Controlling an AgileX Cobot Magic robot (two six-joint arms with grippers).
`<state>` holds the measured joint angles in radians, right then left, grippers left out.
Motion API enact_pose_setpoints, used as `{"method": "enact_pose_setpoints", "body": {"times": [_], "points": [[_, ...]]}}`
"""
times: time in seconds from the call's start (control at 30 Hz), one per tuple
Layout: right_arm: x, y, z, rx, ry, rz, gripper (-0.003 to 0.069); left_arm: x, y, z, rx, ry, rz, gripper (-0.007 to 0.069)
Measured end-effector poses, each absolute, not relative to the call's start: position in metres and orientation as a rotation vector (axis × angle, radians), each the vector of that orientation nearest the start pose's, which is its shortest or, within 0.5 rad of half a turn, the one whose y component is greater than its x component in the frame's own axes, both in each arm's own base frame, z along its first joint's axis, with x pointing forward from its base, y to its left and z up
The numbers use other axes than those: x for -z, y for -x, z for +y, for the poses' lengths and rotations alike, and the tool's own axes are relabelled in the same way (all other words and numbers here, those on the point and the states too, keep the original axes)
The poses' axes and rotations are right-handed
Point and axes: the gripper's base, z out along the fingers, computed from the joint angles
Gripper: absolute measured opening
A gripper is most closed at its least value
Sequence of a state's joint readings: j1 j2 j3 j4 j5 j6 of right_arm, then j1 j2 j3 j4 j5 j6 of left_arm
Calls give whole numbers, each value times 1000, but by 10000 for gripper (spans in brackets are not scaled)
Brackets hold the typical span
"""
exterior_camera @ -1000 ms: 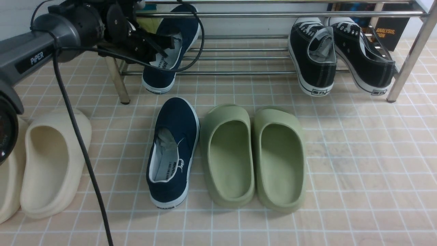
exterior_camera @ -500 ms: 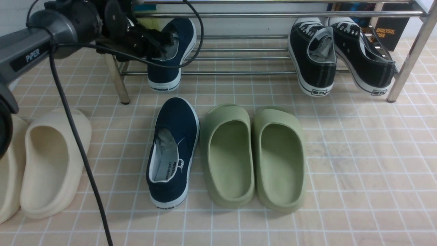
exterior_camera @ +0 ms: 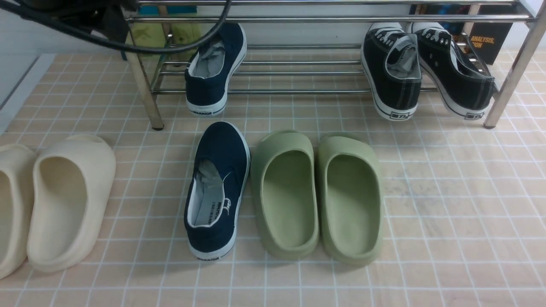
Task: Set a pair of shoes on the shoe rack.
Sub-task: Use the left arm to grab the shoe closest to it
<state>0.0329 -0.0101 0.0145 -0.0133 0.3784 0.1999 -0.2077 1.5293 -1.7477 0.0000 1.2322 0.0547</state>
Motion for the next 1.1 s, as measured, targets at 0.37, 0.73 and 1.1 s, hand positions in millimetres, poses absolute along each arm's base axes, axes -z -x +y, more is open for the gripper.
{"method": "enact_pose_setpoints", "body": {"times": [0.37,0.73,1.1], "points": [[-175,-52,1,-148,-148,1862,239,-255,-301,-87,423,-209,2846,377],[-175,-52,1,-148,-148,1863,239,-200,-336,-93,422,-149,2794,307],[-175,-52,1,-148,-148,1863,239,-205,-332,-94,409,-331,2818,29]]}}
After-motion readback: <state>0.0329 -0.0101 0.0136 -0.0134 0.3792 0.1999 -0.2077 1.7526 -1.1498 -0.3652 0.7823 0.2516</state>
